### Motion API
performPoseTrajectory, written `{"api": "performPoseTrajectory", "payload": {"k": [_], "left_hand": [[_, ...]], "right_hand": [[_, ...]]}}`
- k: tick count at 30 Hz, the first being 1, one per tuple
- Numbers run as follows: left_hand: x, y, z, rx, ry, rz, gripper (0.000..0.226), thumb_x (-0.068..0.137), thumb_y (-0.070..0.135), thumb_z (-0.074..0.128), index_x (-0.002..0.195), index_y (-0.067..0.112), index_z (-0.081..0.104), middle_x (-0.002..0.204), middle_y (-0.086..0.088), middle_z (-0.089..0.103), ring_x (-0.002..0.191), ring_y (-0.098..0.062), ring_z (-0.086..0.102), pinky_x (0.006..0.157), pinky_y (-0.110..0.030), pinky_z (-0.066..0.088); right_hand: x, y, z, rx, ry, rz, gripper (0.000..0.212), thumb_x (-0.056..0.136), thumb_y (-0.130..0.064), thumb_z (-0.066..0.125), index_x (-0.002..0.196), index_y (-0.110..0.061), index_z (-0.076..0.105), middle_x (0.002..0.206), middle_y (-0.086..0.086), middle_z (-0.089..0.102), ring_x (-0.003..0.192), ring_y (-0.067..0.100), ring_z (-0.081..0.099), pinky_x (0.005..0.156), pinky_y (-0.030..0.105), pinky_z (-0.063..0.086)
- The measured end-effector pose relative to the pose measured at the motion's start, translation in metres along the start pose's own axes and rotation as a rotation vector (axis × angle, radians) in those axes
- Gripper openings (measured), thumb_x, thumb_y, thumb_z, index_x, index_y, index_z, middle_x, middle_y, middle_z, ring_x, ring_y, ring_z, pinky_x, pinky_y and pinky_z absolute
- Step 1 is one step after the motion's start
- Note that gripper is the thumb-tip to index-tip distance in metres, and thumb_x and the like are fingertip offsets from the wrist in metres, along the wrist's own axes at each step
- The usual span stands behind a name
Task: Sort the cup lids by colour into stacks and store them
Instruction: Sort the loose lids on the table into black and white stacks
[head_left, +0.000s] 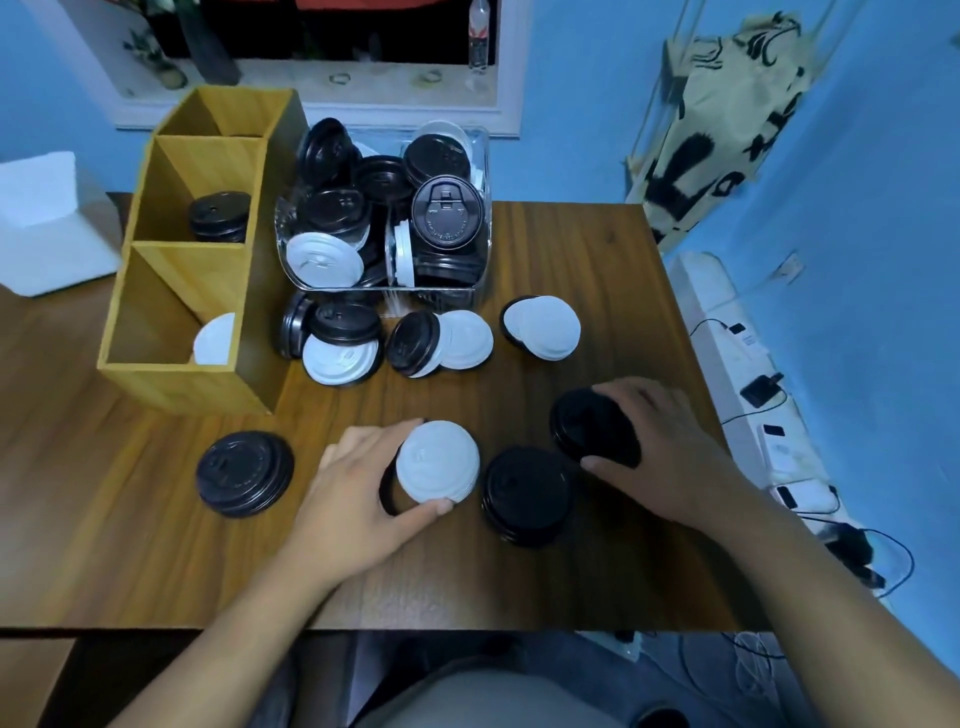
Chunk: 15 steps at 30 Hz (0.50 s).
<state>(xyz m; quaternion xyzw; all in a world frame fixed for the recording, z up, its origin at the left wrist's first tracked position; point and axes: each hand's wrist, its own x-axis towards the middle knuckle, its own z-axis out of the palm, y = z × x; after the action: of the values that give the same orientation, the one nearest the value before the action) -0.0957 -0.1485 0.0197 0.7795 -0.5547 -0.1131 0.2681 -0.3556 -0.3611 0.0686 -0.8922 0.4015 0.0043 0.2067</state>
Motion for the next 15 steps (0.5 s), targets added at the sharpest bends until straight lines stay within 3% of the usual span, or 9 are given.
{"api": "performPoseTrajectory", "payload": {"k": [3, 6, 8, 12, 15], "left_hand": [[0.001, -0.001, -0.001, -0.006, -0.013, 0.000, 0.081, 0.076, 0.080, 0.061, 0.144, 0.039, 0.046, 0.126, 0.027, 0.052, 0.125, -0.003, 0.041, 0.101, -0.032, 0.035], [0.001, -0.001, -0.001, -0.025, -0.009, 0.009, 0.081, 0.075, 0.077, 0.064, 0.143, 0.036, 0.048, 0.128, 0.024, 0.054, 0.125, -0.005, 0.043, 0.102, -0.035, 0.037], [0.001, -0.003, -0.001, -0.046, -0.002, 0.016, 0.080, 0.075, 0.073, 0.069, 0.142, 0.034, 0.050, 0.128, 0.023, 0.055, 0.125, -0.006, 0.044, 0.102, -0.037, 0.038], [0.001, -0.009, -0.003, -0.116, 0.006, 0.027, 0.075, 0.071, 0.060, 0.078, 0.136, 0.032, 0.054, 0.125, 0.019, 0.057, 0.124, -0.007, 0.045, 0.102, -0.040, 0.042], [0.001, -0.011, -0.005, -0.152, 0.024, 0.037, 0.073, 0.067, 0.051, 0.082, 0.133, 0.034, 0.055, 0.122, 0.024, 0.054, 0.122, -0.006, 0.045, 0.100, -0.040, 0.043]], "right_hand": [[0.014, -0.009, 0.007, 0.003, -0.030, -0.035, 0.079, 0.086, -0.056, 0.070, 0.151, -0.034, 0.030, 0.155, -0.007, 0.038, 0.145, 0.016, 0.026, 0.115, 0.043, 0.036], [0.009, -0.018, 0.005, 0.192, 0.087, 0.043, 0.073, 0.080, -0.052, 0.079, 0.141, -0.036, 0.042, 0.133, -0.013, 0.051, 0.131, 0.013, 0.042, 0.106, 0.034, 0.042], [-0.008, -0.026, 0.001, 0.304, 0.162, 0.050, 0.067, 0.078, -0.050, 0.081, 0.135, -0.040, 0.048, 0.126, -0.022, 0.051, 0.118, 0.002, 0.049, 0.096, 0.023, 0.041], [-0.042, -0.059, 0.011, 0.320, 0.150, -0.074, 0.062, 0.078, -0.055, 0.077, 0.135, -0.047, 0.052, 0.133, -0.030, 0.045, 0.121, -0.017, 0.041, 0.093, 0.000, 0.031], [-0.048, -0.075, 0.037, 0.165, 0.078, -0.109, 0.066, 0.082, -0.060, 0.071, 0.142, -0.048, 0.047, 0.143, -0.027, 0.034, 0.129, -0.011, 0.034, 0.106, 0.007, 0.025]]}}
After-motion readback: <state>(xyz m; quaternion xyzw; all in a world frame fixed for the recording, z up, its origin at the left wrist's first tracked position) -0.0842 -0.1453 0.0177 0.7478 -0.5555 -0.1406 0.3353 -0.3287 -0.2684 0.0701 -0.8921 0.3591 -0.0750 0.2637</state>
